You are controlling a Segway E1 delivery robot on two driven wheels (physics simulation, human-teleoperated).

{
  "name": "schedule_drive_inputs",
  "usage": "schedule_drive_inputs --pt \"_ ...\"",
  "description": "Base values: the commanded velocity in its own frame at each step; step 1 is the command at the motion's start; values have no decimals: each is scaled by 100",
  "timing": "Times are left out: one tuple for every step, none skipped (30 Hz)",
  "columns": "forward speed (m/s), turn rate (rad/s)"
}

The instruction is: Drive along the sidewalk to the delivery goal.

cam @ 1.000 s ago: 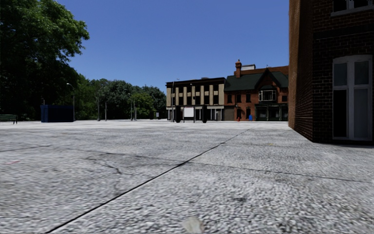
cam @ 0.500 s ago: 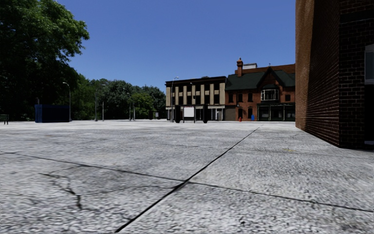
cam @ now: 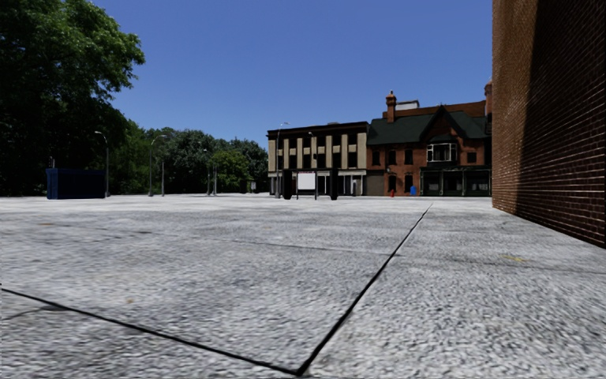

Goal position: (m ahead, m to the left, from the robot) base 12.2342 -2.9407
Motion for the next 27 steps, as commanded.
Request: schedule_drive_inputs --pt "200 0" --pt "200 0" --pt "200 0" --pt "200 0" --pt "200 0" --pt "200 0" --pt "200 0" --pt "200 0" --pt "200 -1" --pt "200 -1" --pt "200 -7" --pt "200 -9" --pt "200 -11" --pt "200 -13" --pt "200 -13" --pt "200 -14" --pt "200 -17" --pt "200 -18" --pt "200 -18" --pt "200 -19" --pt "200 -19" --pt "200 -19" --pt "200 -19" --pt "200 -19" --pt "200 -19" --pt "200 -22" --pt "200 -24"
